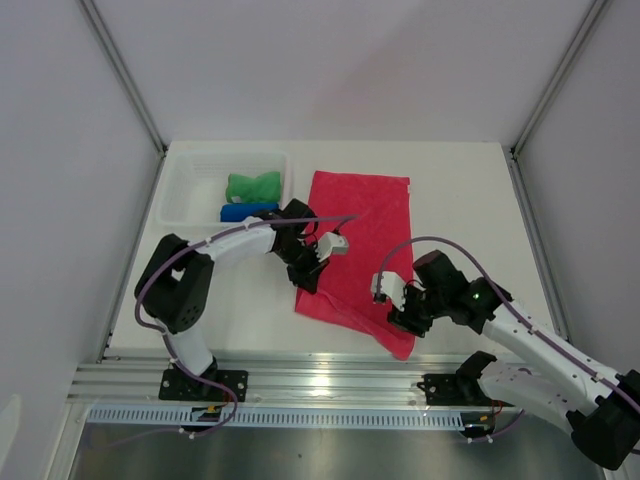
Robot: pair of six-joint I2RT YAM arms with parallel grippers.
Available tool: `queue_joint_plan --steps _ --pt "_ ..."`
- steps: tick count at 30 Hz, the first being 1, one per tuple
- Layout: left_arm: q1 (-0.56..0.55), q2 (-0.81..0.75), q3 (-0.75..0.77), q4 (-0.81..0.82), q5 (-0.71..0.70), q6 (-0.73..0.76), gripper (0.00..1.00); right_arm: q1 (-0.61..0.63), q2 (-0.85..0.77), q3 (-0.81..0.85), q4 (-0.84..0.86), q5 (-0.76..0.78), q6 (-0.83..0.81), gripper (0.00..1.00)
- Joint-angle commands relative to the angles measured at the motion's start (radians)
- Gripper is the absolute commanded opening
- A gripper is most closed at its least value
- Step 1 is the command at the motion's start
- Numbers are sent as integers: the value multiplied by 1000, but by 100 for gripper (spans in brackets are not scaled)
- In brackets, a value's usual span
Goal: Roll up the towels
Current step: Fold the towel
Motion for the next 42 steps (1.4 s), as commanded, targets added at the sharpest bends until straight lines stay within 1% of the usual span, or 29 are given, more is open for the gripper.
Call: queue_joint_plan --steps 1,3,6,8,10,11,13,17,21,22,24,27,28,32,34,37,42 --pt "23 15 5 66 52 -101 1 40 -47 -15 -10 -72 -122 51" --pt "26 24 -4 78 44 -122 1 81 -58 -44 5 -64 -119 48" --pt "46 44 11 87 30 -162 1 97 -48 -34 31 -79 -96 44" --pt "64 52 19 100 21 -196 1 108 -13 -31 10 -140 -114 42" --pt "72 60 21 107 18 -210 1 129 21 -38 -25 -158 -132 39" --pt "76 63 21 114 22 -220 1 135 35 -47 -33 -162 -152 35" --pt "75 66 14 120 26 -236 1 143 55 -57 -39 -165 -175 34" --pt "76 69 11 137 32 -251 1 143 64 -90 -9 -149 -165 35" --pt "75 64 11 132 50 -245 1 143 80 -141 135 -29 -63 36" --pt "76 63 10 130 55 -240 1 145 87 -152 175 -12 -47 38" --pt "76 57 11 124 56 -234 1 149 101 -158 209 35 -8 39" --pt "75 57 11 123 50 -231 1 180 150 -178 237 51 -14 41" --pt "76 57 14 120 50 -228 1 191 162 -184 249 84 -11 41" --pt "75 49 11 115 46 -224 1 215 228 -176 249 106 -7 42" --pt "75 46 5 115 41 -222 1 233 221 -178 234 94 -20 42" --pt "75 46 1 115 38 -220 1 260 207 -184 238 121 -16 43" --pt "76 46 2 111 27 -219 1 270 258 -170 214 108 -23 45"
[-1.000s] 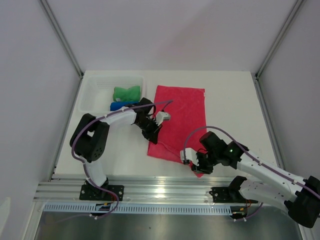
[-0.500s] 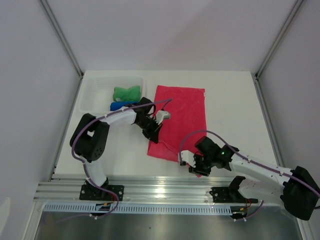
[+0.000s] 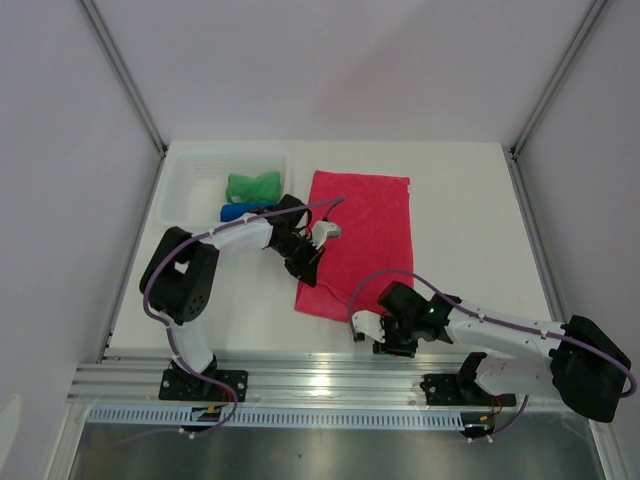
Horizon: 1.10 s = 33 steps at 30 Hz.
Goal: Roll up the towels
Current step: Fold the towel
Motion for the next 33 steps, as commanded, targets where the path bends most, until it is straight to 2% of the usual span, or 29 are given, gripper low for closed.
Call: queue_joint_plan --steps 1,3,8,12,15,18,20,27,33 --pt "5 -17 6 0 12 9 1 14 27 13 -5 -1 -7 45" --pt "5 -16 9 -6 9 11 1 22 27 11 -10 -16 -18 48" --pt "5 -10 13 -9 9 17 1 33 56 1 15 30 -1 46" --pt "7 -8 18 -19 10 20 1 33 102 10 21 74 24 20" --pt "7 -10 21 -28 6 26 1 33 116 14 24 90 28 10" --pt "10 -11 19 -34 3 28 1 33 113 16 25 99 37 7" --pt "12 -10 21 -35 3 28 1 33 112 19 22 101 37 0" --pt "12 -36 35 -72 -17 46 1 13 25 91 -66 99 42 0" --pt "12 -103 58 -106 -52 48 1 -156 -51 171 -102 33 50 0"
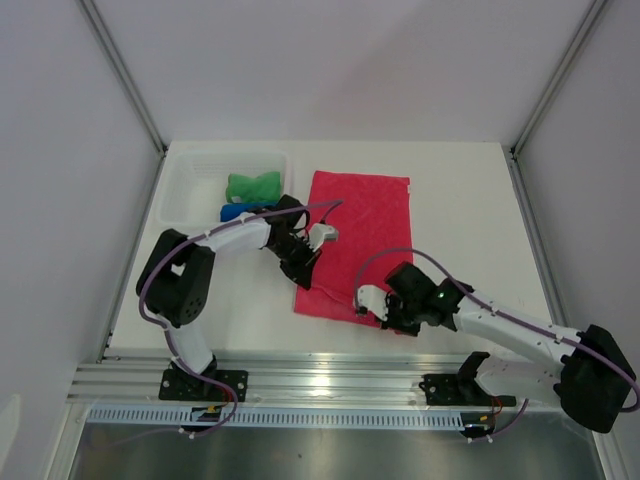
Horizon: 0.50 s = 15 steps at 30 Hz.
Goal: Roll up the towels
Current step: Fold the towel
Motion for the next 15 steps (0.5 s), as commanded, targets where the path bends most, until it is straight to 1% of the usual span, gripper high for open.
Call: queue_joint_plan --steps 1,2,4,8,12,13,15 --pt "9 -92 67 -23 -25 16 1 -94 -31 92 0 -42 5 0" --pt "9 -97 78 -22 -30 0 1 -141 -25 106 10 -52 2 0" --pt "12 -97 103 -14 -53 -12 1 -186 -9 126 39 -58 -7 0" --pt "18 -75 187 -8 -99 -37 1 -312 86 201 137 -37 4 0" --pt "32 -29 280 -3 -166 -60 1 -384 184 268 226 37 12 0" --pt "37 -7 313 0 -192 -66 1 -396 205 282 273 55 18 0" --pt "45 20 360 11 -220 -75 1 -421 282 333 304 92 22 0"
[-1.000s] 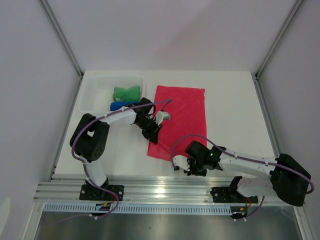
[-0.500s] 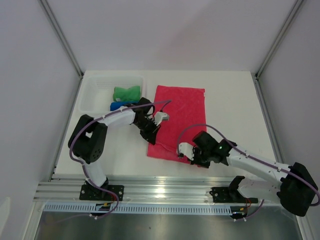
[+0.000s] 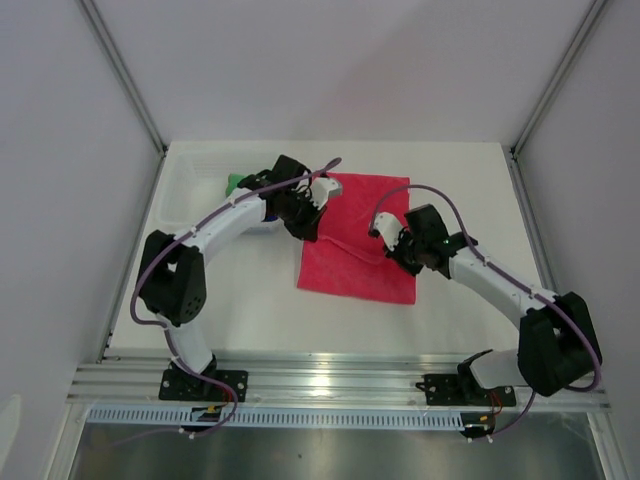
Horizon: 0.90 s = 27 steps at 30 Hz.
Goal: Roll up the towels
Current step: Fold the towel
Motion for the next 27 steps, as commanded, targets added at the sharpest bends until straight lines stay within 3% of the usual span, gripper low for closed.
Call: queue_joint_plan --steps 1,8,16,27 --pt "24 59 110 38 -94 -40 1 -55 91 99 157 82 20 0" --pt "40 188 271 87 -217 -52 1 -160 332 280 298 160 54 0" --pt "63 308 398 144 -315 -98 1 -191 618 521 403 312 79 0" --pt "83 469 647 132 -398 -81 1 -206 811 761 440 410 100 0"
